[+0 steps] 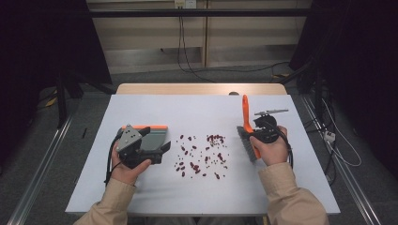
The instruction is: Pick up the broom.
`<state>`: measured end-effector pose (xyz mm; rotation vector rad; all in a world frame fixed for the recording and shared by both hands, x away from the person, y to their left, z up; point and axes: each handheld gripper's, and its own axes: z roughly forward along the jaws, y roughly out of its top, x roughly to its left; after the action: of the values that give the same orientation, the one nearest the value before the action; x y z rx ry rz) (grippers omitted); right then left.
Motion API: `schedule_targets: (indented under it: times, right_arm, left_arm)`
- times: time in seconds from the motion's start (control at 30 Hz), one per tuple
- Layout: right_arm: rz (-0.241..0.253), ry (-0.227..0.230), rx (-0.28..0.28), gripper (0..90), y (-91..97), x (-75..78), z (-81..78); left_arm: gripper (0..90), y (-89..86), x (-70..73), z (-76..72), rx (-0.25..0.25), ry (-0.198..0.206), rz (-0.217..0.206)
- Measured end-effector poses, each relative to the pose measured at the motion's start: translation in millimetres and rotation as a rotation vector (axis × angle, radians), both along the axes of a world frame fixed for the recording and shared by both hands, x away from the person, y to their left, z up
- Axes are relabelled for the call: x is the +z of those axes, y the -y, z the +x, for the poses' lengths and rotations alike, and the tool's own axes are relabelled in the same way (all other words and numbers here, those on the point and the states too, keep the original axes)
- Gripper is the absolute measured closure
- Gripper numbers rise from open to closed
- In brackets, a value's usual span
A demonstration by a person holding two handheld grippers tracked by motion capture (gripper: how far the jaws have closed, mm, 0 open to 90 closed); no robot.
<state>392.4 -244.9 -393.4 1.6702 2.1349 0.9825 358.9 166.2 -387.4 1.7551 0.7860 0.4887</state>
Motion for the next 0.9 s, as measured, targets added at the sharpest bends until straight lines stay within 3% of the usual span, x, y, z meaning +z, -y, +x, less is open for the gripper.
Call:
schedule_targets:
  times: [0.13, 0.2, 0.27, 0.43, 0.63, 0.83, 0.9]
  right_arm:
    - [-0.018, 0.014, -0.001, 70.7, -5.7, -9.0, 10.4]
    - [-0.054, 0.026, 0.005, 70.9, -8.9, -12.8, 14.4]
    - [-0.075, 0.009, 0.003, 70.9, -11.1, -16.6, 17.4]
    - [-0.072, -0.008, -0.014, 70.6, -10.9, -23.0, 20.4]
    - [-0.035, 0.007, 0.007, 62.4, -10.9, -20.2, 15.1]
    - [-0.042, 0.055, 0.024, 57.0, -5.3, -11.0, 2.8]
    - [-0.061, 0.04, 0.026, 56.9, -2.8, -8.6, -2.2]
  left_arm:
    - [7.6, -5.6, -1.5, 1.0, 0.008, -0.001, 0.003]
    - [7.6, -7.7, -2.4, 1.5, 0.012, -0.002, 0.002]
    - [7.6, -9.3, -3.1, 2.0, 0.017, -0.007, -0.004]
    - [7.6, -10.8, -3.8, 2.5, 0.022, -0.008, -0.002]
    - [7.6, -10.9, -5.0, 3.6, 0.017, -0.011, -0.001]
    - [7.6, -11.8, -5.0, 2.7, 0.017, -0.008, 0.007]
    - [7.6, -12.1, -4.9, 2.3, 0.016, -0.007, 0.007]
